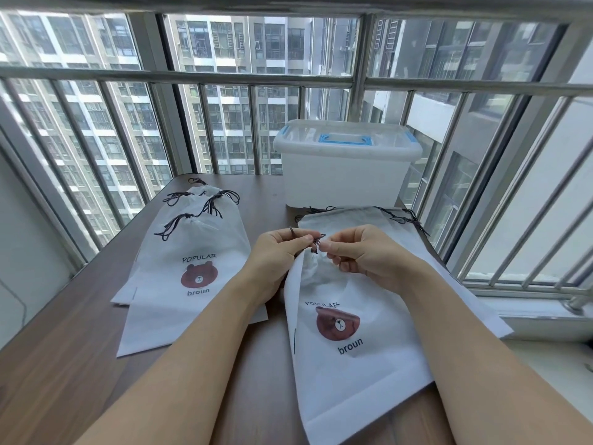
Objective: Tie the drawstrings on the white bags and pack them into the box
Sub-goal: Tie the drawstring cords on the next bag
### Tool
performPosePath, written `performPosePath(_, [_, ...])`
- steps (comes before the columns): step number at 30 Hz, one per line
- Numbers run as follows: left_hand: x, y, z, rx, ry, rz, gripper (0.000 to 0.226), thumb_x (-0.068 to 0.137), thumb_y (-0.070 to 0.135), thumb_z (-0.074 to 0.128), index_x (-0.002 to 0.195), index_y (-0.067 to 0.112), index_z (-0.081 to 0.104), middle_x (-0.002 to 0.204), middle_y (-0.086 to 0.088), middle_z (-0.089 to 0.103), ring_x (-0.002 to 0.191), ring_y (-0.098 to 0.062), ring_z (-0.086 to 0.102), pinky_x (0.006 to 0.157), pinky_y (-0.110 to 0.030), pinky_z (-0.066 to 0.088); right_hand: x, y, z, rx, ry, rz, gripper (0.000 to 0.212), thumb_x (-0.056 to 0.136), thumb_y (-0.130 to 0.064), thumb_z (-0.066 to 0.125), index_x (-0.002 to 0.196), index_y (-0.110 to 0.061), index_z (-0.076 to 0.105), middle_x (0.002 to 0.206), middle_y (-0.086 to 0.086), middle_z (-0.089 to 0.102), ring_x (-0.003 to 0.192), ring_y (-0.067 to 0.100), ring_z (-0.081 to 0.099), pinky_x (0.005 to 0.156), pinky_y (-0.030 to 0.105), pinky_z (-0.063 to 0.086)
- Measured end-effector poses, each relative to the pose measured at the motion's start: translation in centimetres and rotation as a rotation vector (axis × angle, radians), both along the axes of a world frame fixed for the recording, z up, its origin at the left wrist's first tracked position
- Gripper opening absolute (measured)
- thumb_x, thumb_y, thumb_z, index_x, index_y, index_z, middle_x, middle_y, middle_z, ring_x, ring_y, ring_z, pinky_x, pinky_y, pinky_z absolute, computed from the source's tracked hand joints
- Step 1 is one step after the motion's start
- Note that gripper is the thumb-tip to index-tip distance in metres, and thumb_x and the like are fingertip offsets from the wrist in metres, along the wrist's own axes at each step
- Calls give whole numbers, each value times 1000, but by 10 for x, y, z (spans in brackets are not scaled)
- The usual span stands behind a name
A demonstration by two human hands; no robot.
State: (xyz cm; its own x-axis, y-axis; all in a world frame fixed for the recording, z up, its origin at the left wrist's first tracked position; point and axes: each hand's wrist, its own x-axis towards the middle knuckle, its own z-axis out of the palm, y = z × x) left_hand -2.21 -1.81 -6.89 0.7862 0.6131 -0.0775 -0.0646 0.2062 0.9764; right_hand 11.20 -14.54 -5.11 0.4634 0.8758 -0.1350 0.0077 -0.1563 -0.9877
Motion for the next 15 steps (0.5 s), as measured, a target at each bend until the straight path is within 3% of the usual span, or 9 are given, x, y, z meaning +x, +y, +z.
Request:
performPosePath(5, [-1, 3, 1, 119, 0, 11, 30, 92, 6, 68, 120, 17, 68, 95, -14, 69, 90, -24, 66, 88, -37, 53, 3, -5, 4, 55, 136, 32, 21, 86, -1, 72, 106, 7, 73, 85, 9, 72, 76, 12, 68, 70, 18, 56])
performPosePath(9, [-2, 4, 1, 187, -4, 22, 36, 90, 7, 70, 126, 13, 62, 90, -12, 67, 89, -19, 67, 92, -35, 52, 0, -6, 6, 97, 166, 53, 17, 87, 9, 66, 100, 3, 75, 94, 16, 76, 88, 19, 74, 74, 20, 59])
performPosePath(12, [-4, 4, 1, 194, -15, 7, 25, 89, 7, 71, 114, 8, 69, 84, -7, 68, 82, -16, 67, 87, -30, 52, -3, -3, 5, 93, 28, 9, 9, 85, 2, 73, 93, 1, 77, 83, 13, 74, 76, 18, 68, 67, 20, 57])
performPosePath(15, [-6, 0, 4, 167, -47, -22, 12, 88, 6, 71, 100, 7, 75, 91, -13, 75, 81, -18, 70, 82, -28, 56, -6, -1, 4, 52, -170, -24, 10, 83, -12, 81, 87, -3, 77, 64, 3, 62, 54, 9, 47, 51, 17, 38])
